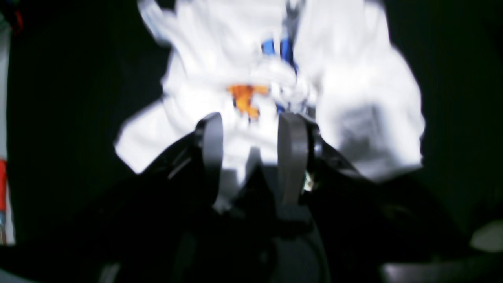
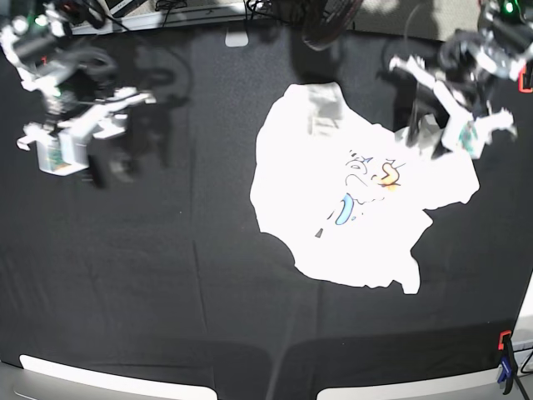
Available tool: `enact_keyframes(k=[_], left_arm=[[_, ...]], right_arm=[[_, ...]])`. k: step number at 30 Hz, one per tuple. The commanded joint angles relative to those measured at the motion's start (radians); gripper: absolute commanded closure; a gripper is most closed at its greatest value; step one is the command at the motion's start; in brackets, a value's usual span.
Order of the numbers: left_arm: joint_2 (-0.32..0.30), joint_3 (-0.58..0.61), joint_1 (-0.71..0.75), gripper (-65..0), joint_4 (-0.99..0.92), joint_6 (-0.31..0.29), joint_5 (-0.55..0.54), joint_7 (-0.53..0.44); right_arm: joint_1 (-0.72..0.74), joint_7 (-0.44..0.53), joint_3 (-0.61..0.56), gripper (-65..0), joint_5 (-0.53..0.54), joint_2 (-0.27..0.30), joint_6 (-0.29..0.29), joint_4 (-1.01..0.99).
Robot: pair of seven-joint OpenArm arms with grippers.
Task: Layout the t-shirt on the table in an organized manner, then fold the t-shirt properly
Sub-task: 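Move both grippers from rest toward the crumpled white t-shirt, then lower both grippers and pinch the white t-shirt at two edges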
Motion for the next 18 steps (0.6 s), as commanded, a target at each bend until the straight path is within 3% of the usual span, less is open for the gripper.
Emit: enact_keyframes(k=[1,7,18], left_arm=[[-0.008,-0.005,-0.024,-21.5,0.016,0.03,0.002,-0.026],[-0.008,-0.005,-0.138,-21.5,-0.04,0.05,0.002,-0.023],[-0.008,-0.005,-0.214,-21.5,-0.282,0.05,0.002,-0.021]], right_arm=[[0.014,0.028,-0.042,-26.2,0.001,0.007,0.002,0.0],[0.149,0.04,-0.357,-26.2,-0.144,-0.021,0.003,-0.135],[0.389,0.043,-0.589,-26.2,-0.28,-0.335,0.002,-0.419]])
